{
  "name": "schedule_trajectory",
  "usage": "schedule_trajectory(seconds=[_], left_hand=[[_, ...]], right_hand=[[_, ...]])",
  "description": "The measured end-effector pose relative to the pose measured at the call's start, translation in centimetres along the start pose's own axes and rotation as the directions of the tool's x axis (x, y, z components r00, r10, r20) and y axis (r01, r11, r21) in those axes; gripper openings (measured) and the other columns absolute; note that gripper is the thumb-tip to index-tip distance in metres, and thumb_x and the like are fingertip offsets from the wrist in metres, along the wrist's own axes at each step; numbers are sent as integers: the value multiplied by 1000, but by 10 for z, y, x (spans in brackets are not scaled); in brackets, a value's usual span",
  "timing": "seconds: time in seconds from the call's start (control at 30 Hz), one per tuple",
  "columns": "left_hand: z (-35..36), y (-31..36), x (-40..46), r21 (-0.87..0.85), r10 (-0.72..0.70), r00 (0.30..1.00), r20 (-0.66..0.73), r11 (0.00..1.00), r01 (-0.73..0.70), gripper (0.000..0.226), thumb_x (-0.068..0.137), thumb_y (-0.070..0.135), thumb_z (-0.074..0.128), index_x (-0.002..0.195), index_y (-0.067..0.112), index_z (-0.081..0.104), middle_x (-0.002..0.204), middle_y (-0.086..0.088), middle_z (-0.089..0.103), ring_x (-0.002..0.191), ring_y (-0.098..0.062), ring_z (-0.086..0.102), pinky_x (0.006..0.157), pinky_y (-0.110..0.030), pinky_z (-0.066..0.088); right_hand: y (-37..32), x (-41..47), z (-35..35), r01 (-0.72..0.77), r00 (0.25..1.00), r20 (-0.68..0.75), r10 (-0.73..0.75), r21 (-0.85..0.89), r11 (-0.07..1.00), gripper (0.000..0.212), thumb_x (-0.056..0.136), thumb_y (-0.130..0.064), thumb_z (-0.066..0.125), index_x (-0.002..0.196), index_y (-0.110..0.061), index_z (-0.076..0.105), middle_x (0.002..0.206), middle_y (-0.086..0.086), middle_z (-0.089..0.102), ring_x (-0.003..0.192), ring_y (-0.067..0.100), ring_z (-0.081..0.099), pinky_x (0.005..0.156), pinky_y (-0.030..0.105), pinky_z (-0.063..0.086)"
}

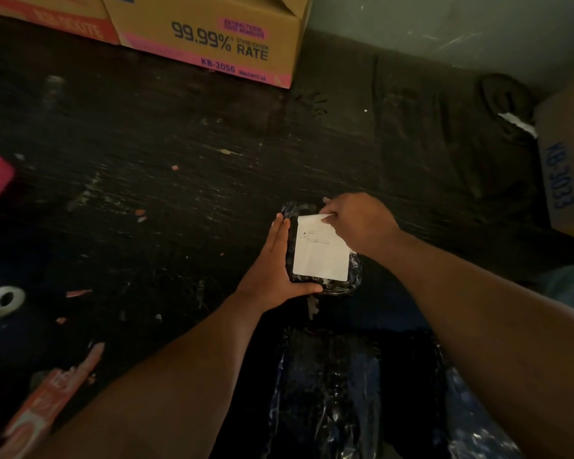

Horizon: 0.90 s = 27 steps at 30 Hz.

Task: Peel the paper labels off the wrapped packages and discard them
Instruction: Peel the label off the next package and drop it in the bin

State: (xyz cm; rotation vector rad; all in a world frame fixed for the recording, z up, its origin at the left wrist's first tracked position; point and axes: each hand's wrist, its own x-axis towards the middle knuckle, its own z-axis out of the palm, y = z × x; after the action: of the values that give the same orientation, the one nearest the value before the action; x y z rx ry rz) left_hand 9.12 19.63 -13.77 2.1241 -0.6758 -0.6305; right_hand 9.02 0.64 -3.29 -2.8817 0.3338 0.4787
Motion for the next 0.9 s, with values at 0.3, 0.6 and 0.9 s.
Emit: schedule_trajectory(seconds=[0.3, 0.6, 0.9], left_hand=[[0, 0, 1, 20, -15, 1000, 21, 1000, 15, 145, 64, 50, 91, 157, 25, -17, 163, 14, -26, 152, -6, -13, 122, -30, 6], [-3, 11, 2, 94, -35, 999, 39, 995, 31, 145, 64, 54, 89, 156, 25, -19, 162, 8, -30, 154, -18, -5, 124, -44, 15], [-2, 4, -3, 124, 7, 999, 45, 992, -13, 138, 68, 53, 87, 158, 25, -14, 163, 9, -28, 153, -17, -9, 124, -46, 17]], right_hand=[[-9, -26, -19, 96, 991, -89, -97, -15, 995, 26, 98, -26, 53, 118, -27, 70, 115, -2, 71, 104, 18, 63, 96, 45, 47], [-18, -47, -40, 107, 993, -31, -112, -129, 986, 41, 100, -24, 52, 141, -29, 51, 133, 4, 62, 113, 23, 61, 94, 41, 51], [-18, -61, -31, 54, 992, -105, -72, -165, 985, 34, 98, -23, 54, 131, -31, 60, 130, 2, 62, 112, 23, 61, 90, 40, 52]])
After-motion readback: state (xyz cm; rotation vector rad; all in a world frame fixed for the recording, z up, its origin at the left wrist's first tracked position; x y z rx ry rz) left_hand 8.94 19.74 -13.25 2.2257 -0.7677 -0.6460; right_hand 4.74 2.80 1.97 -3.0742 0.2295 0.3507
